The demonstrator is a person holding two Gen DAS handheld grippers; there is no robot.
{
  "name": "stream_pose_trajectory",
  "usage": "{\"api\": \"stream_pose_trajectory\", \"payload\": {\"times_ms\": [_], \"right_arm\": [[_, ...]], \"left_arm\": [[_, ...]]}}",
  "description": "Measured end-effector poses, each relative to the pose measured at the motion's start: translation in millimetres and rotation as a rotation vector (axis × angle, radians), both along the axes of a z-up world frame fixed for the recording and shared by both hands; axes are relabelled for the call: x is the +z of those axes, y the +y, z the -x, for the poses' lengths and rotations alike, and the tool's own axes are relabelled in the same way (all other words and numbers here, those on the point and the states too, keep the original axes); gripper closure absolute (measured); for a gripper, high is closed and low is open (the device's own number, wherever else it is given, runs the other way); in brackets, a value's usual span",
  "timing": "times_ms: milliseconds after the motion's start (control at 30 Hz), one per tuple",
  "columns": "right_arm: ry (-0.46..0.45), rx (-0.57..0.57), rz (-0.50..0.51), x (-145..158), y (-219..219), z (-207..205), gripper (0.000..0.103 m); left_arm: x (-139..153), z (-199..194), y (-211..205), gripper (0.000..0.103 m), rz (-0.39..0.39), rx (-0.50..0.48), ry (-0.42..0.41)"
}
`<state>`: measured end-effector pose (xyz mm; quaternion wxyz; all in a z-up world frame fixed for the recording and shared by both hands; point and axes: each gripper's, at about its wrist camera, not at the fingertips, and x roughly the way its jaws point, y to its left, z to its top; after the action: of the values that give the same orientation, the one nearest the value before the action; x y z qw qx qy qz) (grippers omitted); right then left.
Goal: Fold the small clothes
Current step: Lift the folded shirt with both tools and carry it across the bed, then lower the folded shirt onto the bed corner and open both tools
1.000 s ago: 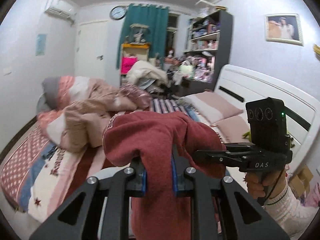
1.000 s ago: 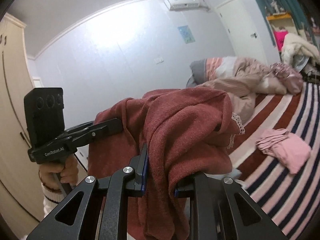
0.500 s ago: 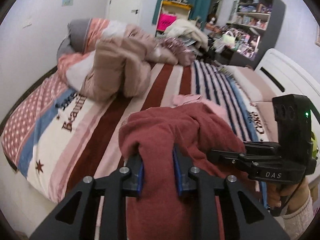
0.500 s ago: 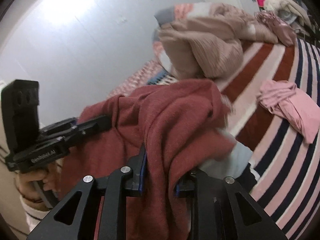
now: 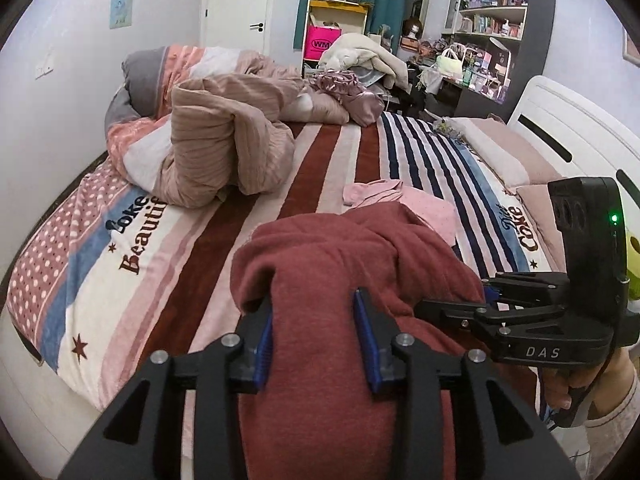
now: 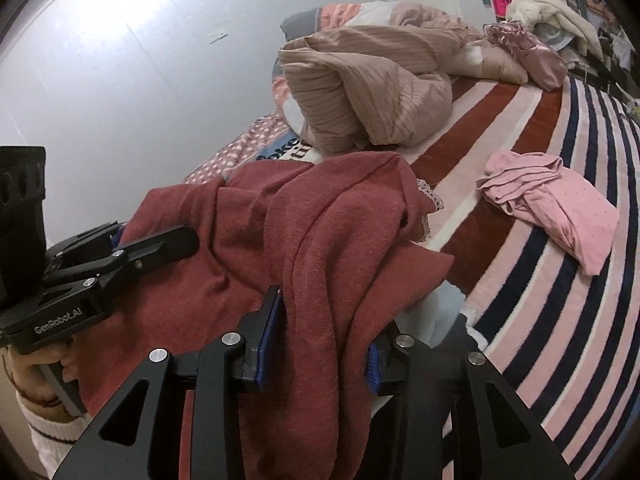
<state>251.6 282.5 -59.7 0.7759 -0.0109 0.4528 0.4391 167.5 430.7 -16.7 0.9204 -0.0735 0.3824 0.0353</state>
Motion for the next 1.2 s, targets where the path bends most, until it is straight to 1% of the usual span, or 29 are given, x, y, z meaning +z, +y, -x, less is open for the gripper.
{"api": "stream_pose_trajectory", "payload": {"times_ms": [100,300,333,433,500,567,600,633,733,800,867,967,1033,1067,1200], "right_arm": [[0.007,-0.001,-0.002,-2,-3,-1,0.072],[-0.008,-0.001,0.012,0,-10,2,0.072],[-0.01,-0.004,0.013,0,-11,3,0.072],[-0.005,-0.016,0.013,-2,-17,2,0.072],[0.008,-0.02,0.01,-3,-19,1,0.07],[0.01,-0.032,0.008,-2,-23,0,0.061],[0.006,-0.039,0.008,-1,-26,0,0.06],[0.004,-0.044,0.006,0,-28,0,0.057],[0.002,-0.058,-0.01,5,-40,-1,0.056],[-0.002,-0.064,-0.019,8,-47,-1,0.056],[-0.023,-0.068,-0.027,13,-56,1,0.056],[-0.066,-0.069,-0.053,21,-77,9,0.054],[-0.093,-0.064,-0.076,25,-95,18,0.052],[-0.108,-0.061,-0.087,26,-103,23,0.051],[-0.161,-0.063,-0.116,26,-148,49,0.05]], "left_arm": [[0,-1,-3,0.068,-0.016,0.0,0.001],[2,0,-16,0.067,-0.038,-0.029,-0.005],[2,-1,-19,0.066,-0.042,-0.036,-0.009],[3,-3,-25,0.059,-0.054,-0.043,-0.008],[3,-4,-27,0.054,-0.078,-0.04,0.001],[5,-3,-29,0.043,-0.084,-0.038,0.005],[6,-2,-31,0.041,-0.083,-0.037,0.003],[8,-1,-32,0.035,-0.088,-0.039,-0.001],[17,4,-37,0.034,-0.133,-0.026,-0.018],[24,7,-39,0.034,-0.139,-0.008,-0.027],[33,14,-42,0.034,-0.145,0.001,-0.053],[48,29,-56,0.033,-0.174,0.014,-0.102],[56,42,-71,0.032,-0.197,0.035,-0.148],[60,51,-84,0.031,-0.197,0.023,-0.19],[65,77,-125,0.026,-0.198,0.009,-0.301]]}}
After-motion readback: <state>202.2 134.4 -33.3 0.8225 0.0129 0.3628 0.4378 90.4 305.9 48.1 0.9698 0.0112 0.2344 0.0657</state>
